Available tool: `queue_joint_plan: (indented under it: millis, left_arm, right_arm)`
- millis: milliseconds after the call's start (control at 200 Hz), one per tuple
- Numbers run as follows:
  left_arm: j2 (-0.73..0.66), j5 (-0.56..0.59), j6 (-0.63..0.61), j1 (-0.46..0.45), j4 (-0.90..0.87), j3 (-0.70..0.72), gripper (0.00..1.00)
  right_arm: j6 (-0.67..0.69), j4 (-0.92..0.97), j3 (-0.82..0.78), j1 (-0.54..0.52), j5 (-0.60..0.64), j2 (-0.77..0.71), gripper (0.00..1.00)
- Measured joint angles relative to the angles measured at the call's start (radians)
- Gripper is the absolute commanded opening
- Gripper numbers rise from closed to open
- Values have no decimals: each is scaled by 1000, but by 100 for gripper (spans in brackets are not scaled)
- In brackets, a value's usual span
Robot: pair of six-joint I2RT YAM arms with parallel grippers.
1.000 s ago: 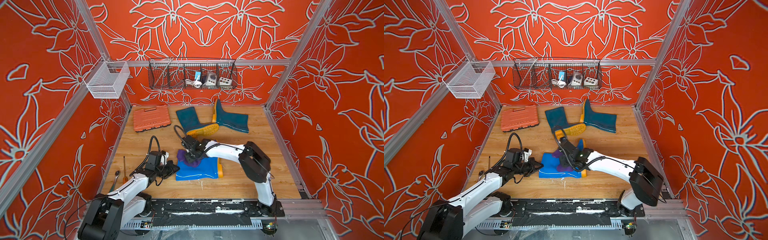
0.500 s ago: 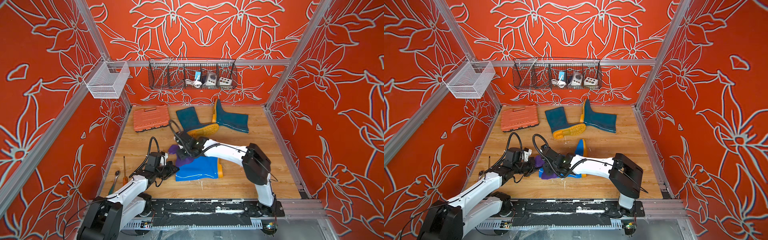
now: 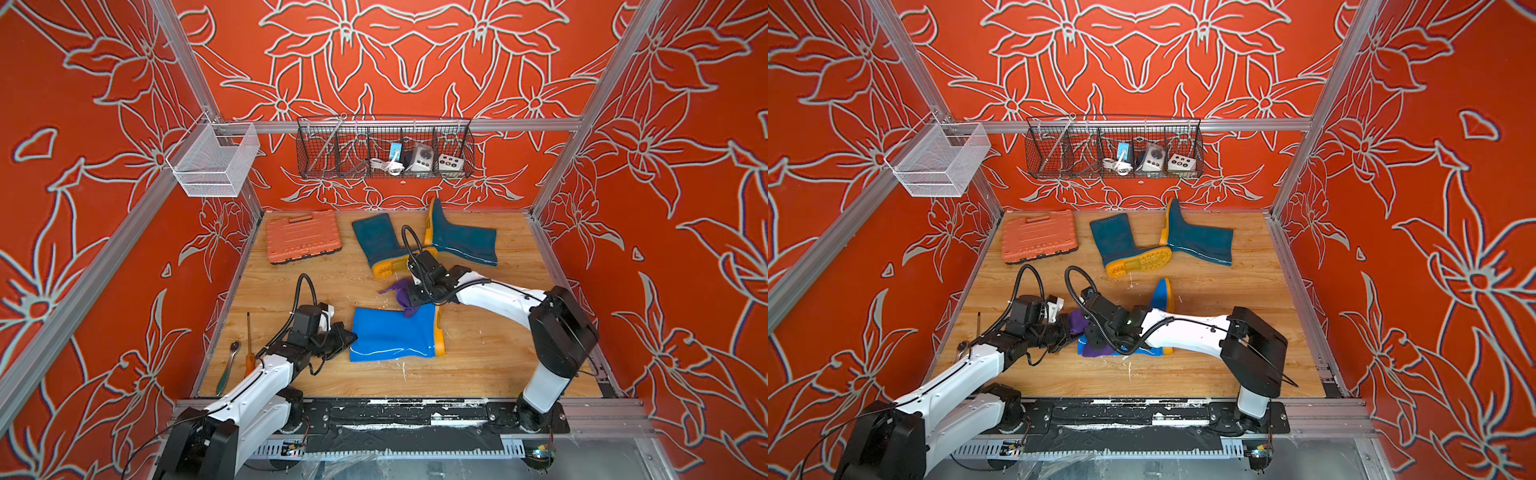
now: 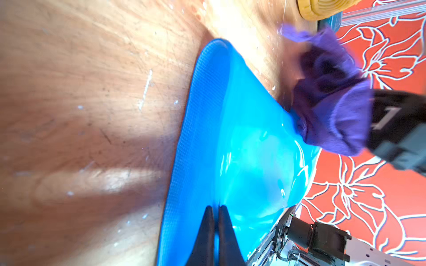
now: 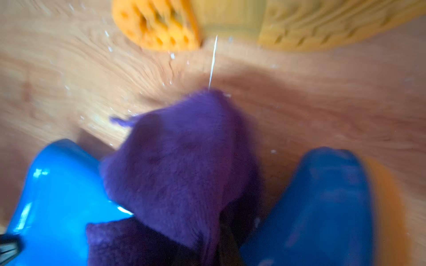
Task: Wipe the rubber boots with a cloth
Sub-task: Wipe the dirt off the rubber boot.
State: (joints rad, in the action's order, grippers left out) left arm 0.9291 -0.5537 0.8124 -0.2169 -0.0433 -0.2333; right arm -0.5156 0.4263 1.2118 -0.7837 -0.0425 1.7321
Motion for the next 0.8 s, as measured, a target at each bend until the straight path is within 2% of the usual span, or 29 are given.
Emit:
queue_joint_plan:
  millis: [195,315,380,475,570,656,721,801]
  left_arm:
    - [17,3,7,0,1,0,0]
    - [16,3,13,0,-1,0,0]
    - [10,4,14,0,-5,0,0]
    - [-4,3,15,0,-15,0,0]
    - [-11,3,16,-1,-17,0,0]
    - [-13,3,19,-1,-13,0,0]
    - [-13,3,19,-5,-3,0,0]
    - [-8,12,21,-5,-6,0,0]
  right_arm:
    - [-23,-35,172,-229,-16,120,0]
    - [-45,-90,169,-306,-71,183,0]
    - [-49,-101,113,-295,-74,180,0]
    - [-53,-121,-6,-226,-73,140,0]
    - [-55,-127,-145,-106,-72,27,0]
    - [-56,-107,-202,-23,-70,-85,0]
    - [-56,-95,-198,-14,-44,-138,0]
    - [-55,-75,-153,-55,-1,-142,0]
